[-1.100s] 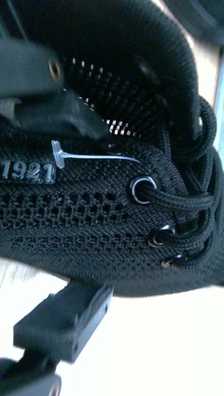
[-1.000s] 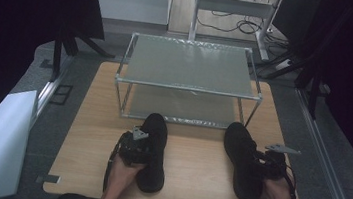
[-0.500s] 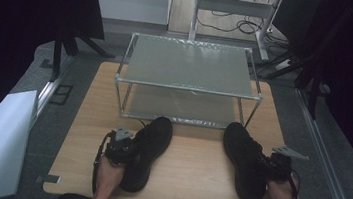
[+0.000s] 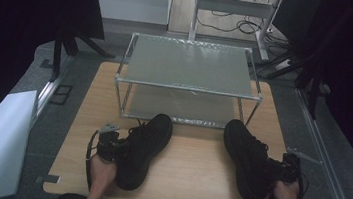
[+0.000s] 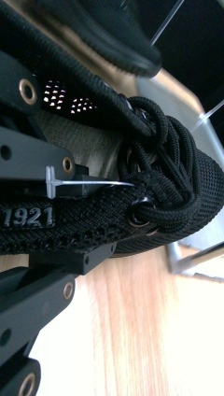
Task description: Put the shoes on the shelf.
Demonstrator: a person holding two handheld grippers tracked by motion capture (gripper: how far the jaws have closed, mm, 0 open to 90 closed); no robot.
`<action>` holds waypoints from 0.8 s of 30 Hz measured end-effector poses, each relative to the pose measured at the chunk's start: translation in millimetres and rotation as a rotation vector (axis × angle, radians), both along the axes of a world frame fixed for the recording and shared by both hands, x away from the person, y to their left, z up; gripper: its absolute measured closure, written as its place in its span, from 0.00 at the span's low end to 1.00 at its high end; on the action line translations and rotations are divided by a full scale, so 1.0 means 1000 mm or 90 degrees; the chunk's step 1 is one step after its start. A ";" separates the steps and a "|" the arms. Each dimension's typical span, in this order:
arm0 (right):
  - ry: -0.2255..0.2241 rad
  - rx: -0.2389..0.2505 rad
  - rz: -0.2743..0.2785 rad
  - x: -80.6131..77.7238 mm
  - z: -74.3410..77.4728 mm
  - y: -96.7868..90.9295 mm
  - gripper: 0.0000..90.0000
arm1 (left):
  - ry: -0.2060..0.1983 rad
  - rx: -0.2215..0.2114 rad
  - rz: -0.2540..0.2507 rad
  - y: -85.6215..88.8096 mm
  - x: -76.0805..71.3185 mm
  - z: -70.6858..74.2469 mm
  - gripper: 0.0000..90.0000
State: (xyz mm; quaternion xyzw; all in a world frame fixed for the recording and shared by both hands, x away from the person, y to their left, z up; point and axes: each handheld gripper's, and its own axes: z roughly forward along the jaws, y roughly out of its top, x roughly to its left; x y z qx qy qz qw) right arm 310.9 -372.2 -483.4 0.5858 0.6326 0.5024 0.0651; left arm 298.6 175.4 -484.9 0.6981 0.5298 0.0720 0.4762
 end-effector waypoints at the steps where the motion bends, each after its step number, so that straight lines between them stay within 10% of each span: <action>1: -0.004 0.025 -0.001 0.000 0.002 0.001 0.81 | -0.004 -0.023 -0.004 0.001 -0.001 0.004 0.90; 24: -0.032 0.160 0.042 -0.006 0.027 0.031 0.81 | -0.043 -0.148 -0.025 -0.013 -0.013 0.038 0.90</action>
